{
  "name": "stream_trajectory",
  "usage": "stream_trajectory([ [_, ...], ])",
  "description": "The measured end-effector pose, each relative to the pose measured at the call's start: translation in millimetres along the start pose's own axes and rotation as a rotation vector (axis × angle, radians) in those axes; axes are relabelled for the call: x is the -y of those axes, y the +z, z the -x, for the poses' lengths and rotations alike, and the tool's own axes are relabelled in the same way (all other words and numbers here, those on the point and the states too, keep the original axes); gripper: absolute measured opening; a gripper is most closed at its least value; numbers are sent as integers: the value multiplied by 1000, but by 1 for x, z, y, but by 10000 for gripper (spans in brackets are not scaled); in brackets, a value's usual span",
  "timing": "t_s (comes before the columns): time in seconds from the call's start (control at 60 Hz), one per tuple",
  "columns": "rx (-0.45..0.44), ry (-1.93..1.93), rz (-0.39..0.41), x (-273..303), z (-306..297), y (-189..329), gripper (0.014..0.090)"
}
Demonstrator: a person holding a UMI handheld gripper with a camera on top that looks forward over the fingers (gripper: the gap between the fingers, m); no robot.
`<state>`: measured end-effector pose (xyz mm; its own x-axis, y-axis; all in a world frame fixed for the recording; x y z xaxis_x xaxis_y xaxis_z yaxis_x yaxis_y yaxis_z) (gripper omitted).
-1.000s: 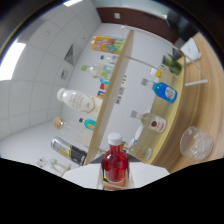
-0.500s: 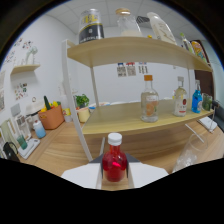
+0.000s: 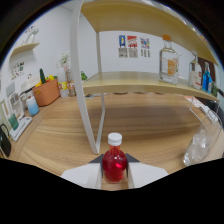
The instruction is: Make me a cup of Vodka Sunrise.
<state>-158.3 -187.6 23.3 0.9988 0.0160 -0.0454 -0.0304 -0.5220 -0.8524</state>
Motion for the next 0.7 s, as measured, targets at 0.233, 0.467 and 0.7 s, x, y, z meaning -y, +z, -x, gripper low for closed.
stream_trajectory([
  [0.233,-2,-17,26,-5,1,0,362],
  [0.467,61,-16,101,-22,12,-17,680],
  [0.7,112,-63,6,16,7,-77,852],
])
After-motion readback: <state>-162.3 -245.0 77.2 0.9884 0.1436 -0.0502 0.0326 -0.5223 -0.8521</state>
